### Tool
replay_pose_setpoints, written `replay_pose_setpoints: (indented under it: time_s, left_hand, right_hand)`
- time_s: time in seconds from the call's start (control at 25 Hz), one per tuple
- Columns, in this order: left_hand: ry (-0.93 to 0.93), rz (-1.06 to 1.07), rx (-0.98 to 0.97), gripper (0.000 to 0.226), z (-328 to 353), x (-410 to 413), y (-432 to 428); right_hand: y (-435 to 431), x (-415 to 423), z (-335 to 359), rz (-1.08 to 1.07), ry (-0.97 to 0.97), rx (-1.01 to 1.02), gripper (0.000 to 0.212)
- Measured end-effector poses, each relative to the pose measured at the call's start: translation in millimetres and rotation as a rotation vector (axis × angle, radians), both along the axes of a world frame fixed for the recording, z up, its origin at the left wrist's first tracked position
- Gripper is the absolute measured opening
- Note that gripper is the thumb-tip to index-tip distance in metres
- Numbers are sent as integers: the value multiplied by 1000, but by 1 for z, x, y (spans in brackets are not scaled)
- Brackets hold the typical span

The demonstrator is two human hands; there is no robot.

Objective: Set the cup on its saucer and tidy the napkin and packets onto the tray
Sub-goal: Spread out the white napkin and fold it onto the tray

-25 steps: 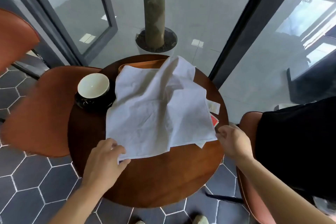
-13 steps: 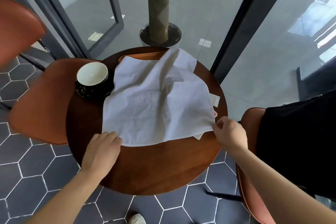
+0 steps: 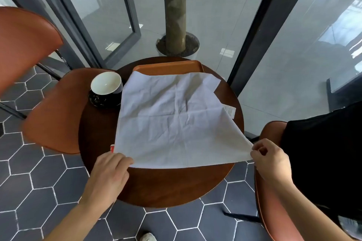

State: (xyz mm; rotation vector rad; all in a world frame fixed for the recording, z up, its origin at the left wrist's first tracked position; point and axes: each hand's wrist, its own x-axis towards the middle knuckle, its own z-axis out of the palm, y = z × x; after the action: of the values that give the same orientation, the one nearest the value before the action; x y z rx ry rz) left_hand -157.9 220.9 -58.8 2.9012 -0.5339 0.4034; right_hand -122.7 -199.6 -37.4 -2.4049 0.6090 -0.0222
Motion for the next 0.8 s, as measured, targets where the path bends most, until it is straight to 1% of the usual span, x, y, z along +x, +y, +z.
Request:
replay_pose_setpoints:
  time_s: [0.08, 0.16, 0.24, 0.32, 0.4, 0.44, 0.48, 0.52, 0.6, 0.64, 0.76, 0.8]
  left_hand:
    - [11, -16, -8, 31, 0, -6, 2]
    - [18, -14, 5, 30, -1, -13, 4]
    - [40, 8, 28, 26, -2, -16, 5]
    - [83, 34, 29, 21, -6, -16, 5]
    - [127, 29, 9, 25, -12, -18, 7]
    - [157, 14, -7, 28, -15, -19, 7]
    - [185, 0, -21, 34, -17, -20, 5]
    - [205, -5, -32, 37, -19, -20, 1]
    - [230, 17, -39, 36, -23, -14, -16]
    - [245, 34, -41, 36, -25, -6, -28]
    - [281, 73, 17, 46, -32, 29, -68]
    - [295, 90, 52, 51, -37, 40, -78]
  right_hand:
    - [-3, -2, 0, -51, -15, 25, 14]
    - [-5, -8, -2, -71, -35, 6, 13]
    - [2, -13, -7, -15, -15, 21, 15]
    - [13, -12, -12, 59, 35, 112, 19]
    - [22, -6, -17, 138, 62, 158, 18]
    - [22, -2, -20, 185, 72, 159, 14]
    - [22, 1, -21, 239, 87, 144, 7]
    - [21, 4, -21, 298, 108, 122, 6]
    - [16, 11, -22, 385, 101, 53, 18]
    - [15, 17, -21, 392, 58, 5, 19]
    - [16, 51, -20, 342, -106, -143, 6]
    - [19, 70, -23, 333, -114, -170, 11]
